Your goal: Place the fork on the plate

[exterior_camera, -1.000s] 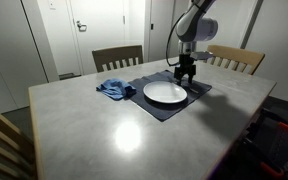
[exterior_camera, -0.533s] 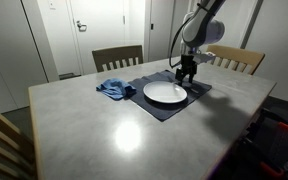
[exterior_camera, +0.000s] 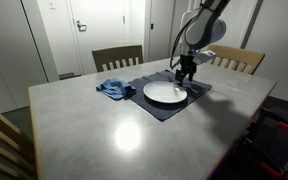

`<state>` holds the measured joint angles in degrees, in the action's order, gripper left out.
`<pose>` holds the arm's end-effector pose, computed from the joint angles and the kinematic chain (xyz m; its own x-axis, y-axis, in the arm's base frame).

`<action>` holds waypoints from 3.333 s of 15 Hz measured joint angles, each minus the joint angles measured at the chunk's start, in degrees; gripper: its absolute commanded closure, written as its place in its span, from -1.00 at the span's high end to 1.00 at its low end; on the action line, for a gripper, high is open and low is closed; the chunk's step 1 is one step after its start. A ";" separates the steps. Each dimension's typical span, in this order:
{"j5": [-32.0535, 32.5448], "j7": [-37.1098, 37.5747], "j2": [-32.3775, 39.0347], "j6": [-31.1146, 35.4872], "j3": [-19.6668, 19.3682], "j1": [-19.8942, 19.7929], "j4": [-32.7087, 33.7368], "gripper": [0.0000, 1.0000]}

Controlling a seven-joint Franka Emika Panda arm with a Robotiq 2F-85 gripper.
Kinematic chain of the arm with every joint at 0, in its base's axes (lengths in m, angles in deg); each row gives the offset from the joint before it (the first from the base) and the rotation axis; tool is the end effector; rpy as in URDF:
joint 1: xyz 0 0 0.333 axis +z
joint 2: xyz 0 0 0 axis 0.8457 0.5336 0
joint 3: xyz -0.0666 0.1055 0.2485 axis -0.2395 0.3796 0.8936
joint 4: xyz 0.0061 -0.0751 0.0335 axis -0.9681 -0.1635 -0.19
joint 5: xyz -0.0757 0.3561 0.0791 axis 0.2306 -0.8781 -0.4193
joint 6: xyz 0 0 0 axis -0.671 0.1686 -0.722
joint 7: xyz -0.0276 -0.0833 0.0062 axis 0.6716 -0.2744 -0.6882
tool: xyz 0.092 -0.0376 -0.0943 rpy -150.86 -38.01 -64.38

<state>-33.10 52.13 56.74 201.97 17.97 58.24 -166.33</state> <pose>0.5156 -0.0628 0.0967 0.9994 0.0250 -0.0251 0.0277 -0.9931 0.1141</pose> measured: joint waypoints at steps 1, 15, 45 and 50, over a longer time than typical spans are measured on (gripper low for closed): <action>0.00 0.27 -0.01 -0.28 0.06 0.39 -0.07 1.00; -0.38 2.86 -0.29 -0.89 0.36 0.95 -0.35 0.74; -0.38 2.36 -1.24 -2.22 0.79 -0.02 -0.25 -0.95; -0.38 2.50 -1.35 -2.20 0.65 -0.10 -0.45 -0.95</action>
<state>-33.48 54.62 55.39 199.77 18.62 58.14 -166.78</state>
